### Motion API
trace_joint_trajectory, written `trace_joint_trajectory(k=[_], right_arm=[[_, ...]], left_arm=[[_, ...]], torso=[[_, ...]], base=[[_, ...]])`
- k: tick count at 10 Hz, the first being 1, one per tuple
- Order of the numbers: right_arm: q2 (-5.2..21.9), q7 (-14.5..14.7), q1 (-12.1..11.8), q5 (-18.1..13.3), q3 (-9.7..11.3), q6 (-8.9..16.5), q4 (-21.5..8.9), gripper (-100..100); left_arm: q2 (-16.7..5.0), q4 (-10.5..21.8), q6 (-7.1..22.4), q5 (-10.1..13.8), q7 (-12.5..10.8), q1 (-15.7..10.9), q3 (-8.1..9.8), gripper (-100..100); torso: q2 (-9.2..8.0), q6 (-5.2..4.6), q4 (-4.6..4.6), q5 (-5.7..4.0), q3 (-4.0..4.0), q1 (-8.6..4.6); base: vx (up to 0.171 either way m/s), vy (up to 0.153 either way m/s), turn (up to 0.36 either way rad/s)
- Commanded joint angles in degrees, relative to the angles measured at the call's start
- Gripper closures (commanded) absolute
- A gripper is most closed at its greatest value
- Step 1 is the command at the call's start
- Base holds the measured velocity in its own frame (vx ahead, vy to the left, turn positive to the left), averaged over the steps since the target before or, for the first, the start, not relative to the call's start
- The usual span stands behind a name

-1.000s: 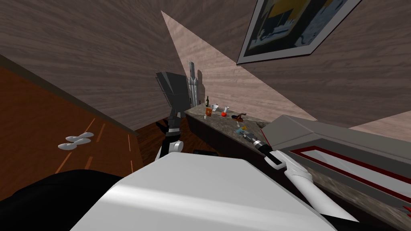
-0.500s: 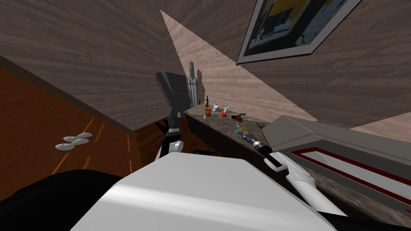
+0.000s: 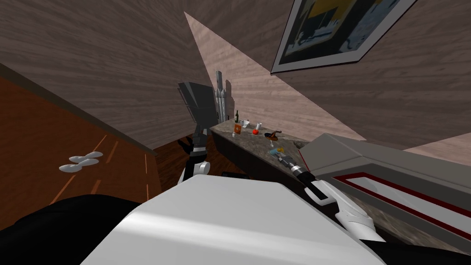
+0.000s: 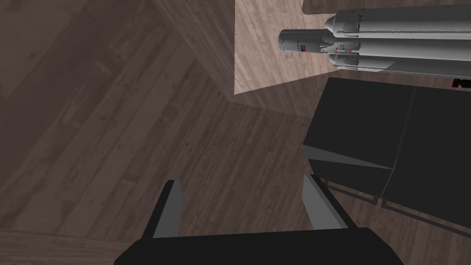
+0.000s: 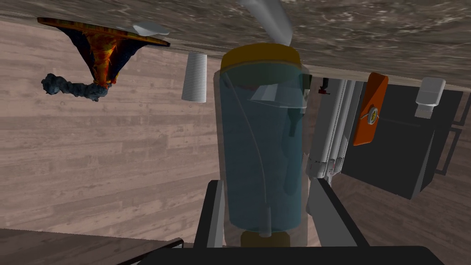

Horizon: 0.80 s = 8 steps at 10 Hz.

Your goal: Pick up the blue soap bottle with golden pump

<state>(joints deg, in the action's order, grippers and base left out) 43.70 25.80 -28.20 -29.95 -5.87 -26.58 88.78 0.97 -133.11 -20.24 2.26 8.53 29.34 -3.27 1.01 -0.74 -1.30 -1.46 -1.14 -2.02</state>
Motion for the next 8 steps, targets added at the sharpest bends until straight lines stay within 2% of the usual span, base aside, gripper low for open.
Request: trace_joint_trajectory(k=[1,2,3,4,6,7,8], right_arm=[[-0.12,-0.03,-1.12,-0.06,-0.16,0.54,2.86,100],[-0.12,-0.03,-1.12,-0.06,-0.16,0.54,4.21,100],[-1.05,-0.18,-3.77,-0.51,-1.22,3.03,5.53,100],[-1.05,-0.18,-5.34,-0.51,-1.22,3.25,7.31,100],[-1.05,-0.18,-5.36,-0.51,-1.22,3.25,10.30,100],[-1.03,-0.20,-5.51,-0.49,-1.32,3.29,9.61,100],[-1.06,-0.17,-5.55,-0.49,-1.31,3.29,9.89,0]], left_arm=[[0.00,0.00,0.00,0.00,0.00,0.00,0.00,0],[0.00,0.00,0.00,0.00,0.00,0.00,0.00,0],[0.00,0.00,0.00,0.00,0.00,0.00,0.00,0],[0.00,0.00,0.00,0.00,0.00,0.00,0.00,0],[0.00,0.00,0.00,0.00,0.00,0.00,0.00,0],[0.00,0.00,0.00,0.00,0.00,0.00,0.00,0],[0.01,0.00,0.00,0.00,0.00,-0.01,-0.01,0]], torso=[[0.00,0.00,0.00,0.00,0.00,0.00],[-0.03,0.04,0.02,0.02,0.02,0.09],[-0.08,0.05,0.04,0.05,0.06,0.20],[-0.06,-0.01,0.02,0.04,0.04,0.10],[-0.07,0.02,0.05,0.05,0.05,0.10],[-0.11,0.04,0.05,0.06,0.07,0.24],[-0.11,0.02,0.04,0.06,0.07,0.25]], base=[[0.017,-0.034,-0.008],[-0.001,-0.011,0.002],[0.026,-0.038,0.035],[0.033,-0.061,0.004],[0.007,-0.022,-0.007],[0.000,0.000,0.000],[0.000,0.000,0.000]])
